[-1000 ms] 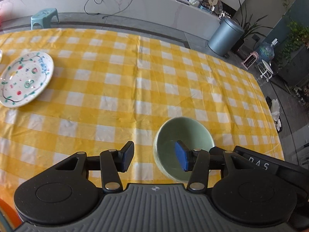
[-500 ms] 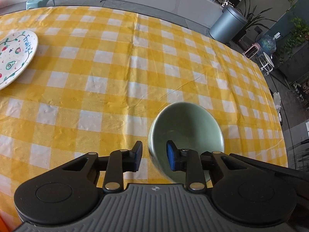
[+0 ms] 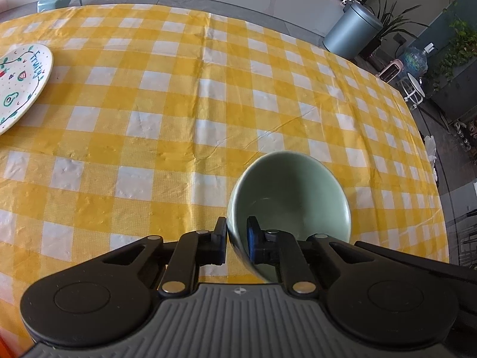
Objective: Organize plates and bowls
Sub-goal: 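Close both grippers on the rim of the pale green bowl, then lift the pale green bowl and lower it into the stacked steel bowls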
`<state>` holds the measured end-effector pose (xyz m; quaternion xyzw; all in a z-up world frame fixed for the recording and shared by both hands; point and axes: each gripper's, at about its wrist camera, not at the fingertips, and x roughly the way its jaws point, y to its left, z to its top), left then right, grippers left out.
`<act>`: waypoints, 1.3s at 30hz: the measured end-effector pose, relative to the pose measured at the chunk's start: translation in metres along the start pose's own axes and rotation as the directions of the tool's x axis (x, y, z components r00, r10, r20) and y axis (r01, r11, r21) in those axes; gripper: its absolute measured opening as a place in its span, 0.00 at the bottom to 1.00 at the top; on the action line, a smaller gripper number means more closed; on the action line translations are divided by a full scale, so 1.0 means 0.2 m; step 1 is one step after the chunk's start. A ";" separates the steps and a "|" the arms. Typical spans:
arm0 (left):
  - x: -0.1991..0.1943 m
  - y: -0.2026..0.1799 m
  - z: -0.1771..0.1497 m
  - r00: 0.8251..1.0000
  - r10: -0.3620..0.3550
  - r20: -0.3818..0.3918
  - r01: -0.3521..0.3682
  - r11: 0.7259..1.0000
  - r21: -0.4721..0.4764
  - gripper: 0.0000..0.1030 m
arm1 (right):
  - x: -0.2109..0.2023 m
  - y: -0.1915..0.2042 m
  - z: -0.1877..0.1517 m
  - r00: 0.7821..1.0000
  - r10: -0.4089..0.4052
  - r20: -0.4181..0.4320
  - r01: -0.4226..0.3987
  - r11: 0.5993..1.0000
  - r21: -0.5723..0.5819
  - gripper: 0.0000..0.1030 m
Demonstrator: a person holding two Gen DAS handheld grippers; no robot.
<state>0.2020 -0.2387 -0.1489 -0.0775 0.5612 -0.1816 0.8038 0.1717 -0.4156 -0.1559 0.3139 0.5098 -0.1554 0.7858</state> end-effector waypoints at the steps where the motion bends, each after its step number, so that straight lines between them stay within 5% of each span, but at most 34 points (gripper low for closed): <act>1: 0.00 0.00 0.00 1.000 0.003 0.000 -0.003 1.000 0.000 0.14 | 0.00 0.00 0.00 1.000 0.001 -0.002 -0.001 1.000 -0.002 0.09; 21: -0.39 0.09 -0.08 0.993 0.072 0.096 -0.071 0.997 -0.020 0.13 | -0.26 0.11 -0.17 0.987 0.154 0.037 -0.152 0.987 -0.044 0.10; 39: -0.97 0.48 -0.29 0.970 0.138 0.201 -0.108 0.982 -0.153 0.13 | -0.57 0.51 -0.57 0.959 0.284 -0.007 -0.279 0.937 -0.210 0.09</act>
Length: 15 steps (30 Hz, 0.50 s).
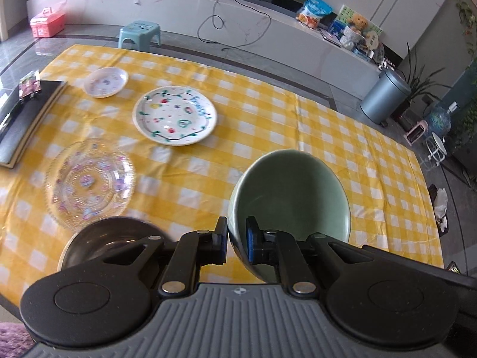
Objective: Organize plates and bowls
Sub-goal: 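Lift the pale green bowl and lower it into the stacked steel bowls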
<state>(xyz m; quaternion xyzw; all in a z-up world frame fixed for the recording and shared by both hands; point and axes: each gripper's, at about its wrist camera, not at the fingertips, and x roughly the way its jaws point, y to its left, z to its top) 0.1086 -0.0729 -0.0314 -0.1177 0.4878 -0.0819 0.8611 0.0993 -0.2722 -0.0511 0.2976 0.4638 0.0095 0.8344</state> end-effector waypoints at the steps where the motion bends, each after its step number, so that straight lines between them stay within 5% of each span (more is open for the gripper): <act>1: -0.03 0.03 -0.01 1.000 0.002 0.007 -0.002 1.000 -0.009 0.13 | -0.01 0.03 -0.02 1.000 0.007 -0.003 -0.007 1.000 -0.013 0.09; 15: -0.19 0.43 -0.12 1.000 0.004 -0.004 -0.004 0.989 -0.147 0.14 | 0.02 0.37 -0.23 0.996 0.018 -0.085 -0.031 0.987 -0.158 0.09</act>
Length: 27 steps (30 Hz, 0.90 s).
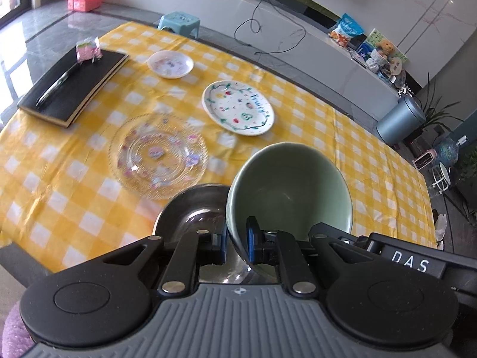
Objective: Organize plates and bowls
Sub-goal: 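Lift the pale green bowl and lower it into the stacked steel bowls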
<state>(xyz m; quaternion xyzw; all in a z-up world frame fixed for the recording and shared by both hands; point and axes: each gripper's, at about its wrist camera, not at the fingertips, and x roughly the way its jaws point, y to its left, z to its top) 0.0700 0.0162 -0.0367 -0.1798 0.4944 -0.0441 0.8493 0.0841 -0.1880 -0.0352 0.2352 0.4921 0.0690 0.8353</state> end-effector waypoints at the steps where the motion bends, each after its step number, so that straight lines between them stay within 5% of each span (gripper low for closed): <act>1: 0.00 0.02 -0.01 1.000 -0.001 -0.006 0.001 1.000 -0.009 0.14 | 0.01 0.01 -0.01 1.000 0.001 -0.010 -0.001 1.000 -0.002 0.09; 27: 0.15 0.22 -0.07 0.992 0.024 -0.123 -0.024 1.000 0.006 0.15 | 0.31 0.03 -0.11 0.979 -0.066 -0.193 0.058 0.997 -0.044 0.07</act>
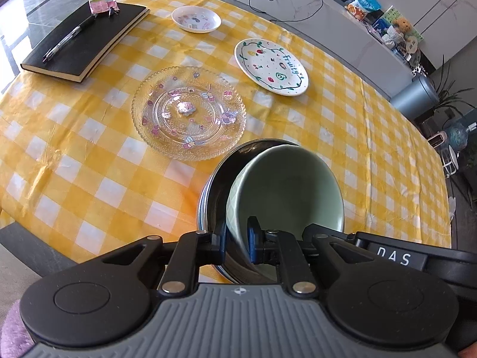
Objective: Organize plates and bowls
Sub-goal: 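Lift the pale green bowl and lower it into the stacked steel bowls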
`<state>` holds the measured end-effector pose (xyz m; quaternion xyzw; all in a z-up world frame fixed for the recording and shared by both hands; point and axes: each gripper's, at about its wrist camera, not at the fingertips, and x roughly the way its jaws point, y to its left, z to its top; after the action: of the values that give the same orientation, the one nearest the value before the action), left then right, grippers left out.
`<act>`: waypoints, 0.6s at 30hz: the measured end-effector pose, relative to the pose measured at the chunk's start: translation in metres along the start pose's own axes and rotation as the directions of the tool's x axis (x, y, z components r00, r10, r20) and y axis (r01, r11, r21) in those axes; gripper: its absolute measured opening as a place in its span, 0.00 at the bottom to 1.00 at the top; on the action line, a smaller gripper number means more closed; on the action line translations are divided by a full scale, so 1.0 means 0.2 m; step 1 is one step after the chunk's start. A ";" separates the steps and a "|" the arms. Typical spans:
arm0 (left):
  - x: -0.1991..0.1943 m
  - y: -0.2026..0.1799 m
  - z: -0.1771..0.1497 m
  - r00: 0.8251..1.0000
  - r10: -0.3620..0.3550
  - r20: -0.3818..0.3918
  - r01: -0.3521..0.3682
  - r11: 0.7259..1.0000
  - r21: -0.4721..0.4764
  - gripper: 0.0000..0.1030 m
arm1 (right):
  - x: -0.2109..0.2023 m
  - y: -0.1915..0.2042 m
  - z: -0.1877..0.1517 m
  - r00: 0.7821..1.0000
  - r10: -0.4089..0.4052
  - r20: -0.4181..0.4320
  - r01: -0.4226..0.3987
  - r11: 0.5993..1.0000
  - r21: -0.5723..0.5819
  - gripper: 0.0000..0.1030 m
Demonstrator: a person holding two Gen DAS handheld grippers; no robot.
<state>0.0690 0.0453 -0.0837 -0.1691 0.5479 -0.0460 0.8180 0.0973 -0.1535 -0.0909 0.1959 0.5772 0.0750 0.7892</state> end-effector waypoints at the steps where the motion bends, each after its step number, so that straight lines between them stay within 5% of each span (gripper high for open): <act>1: 0.00 -0.01 0.00 1.000 0.005 -0.001 -0.005 1.000 0.011 0.15 | 0.01 0.00 0.00 1.000 -0.005 -0.001 0.005 1.000 -0.007 0.07; 18: -0.01 -0.03 0.03 1.000 0.028 -0.012 -0.027 0.997 0.078 0.25 | 0.01 0.04 0.00 0.997 -0.073 0.027 0.075 0.994 -0.079 0.06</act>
<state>0.0740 0.0407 -0.0776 -0.1293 0.5532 -0.0572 0.8210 0.0992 -0.1446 -0.0892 0.1437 0.5710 0.0663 0.8056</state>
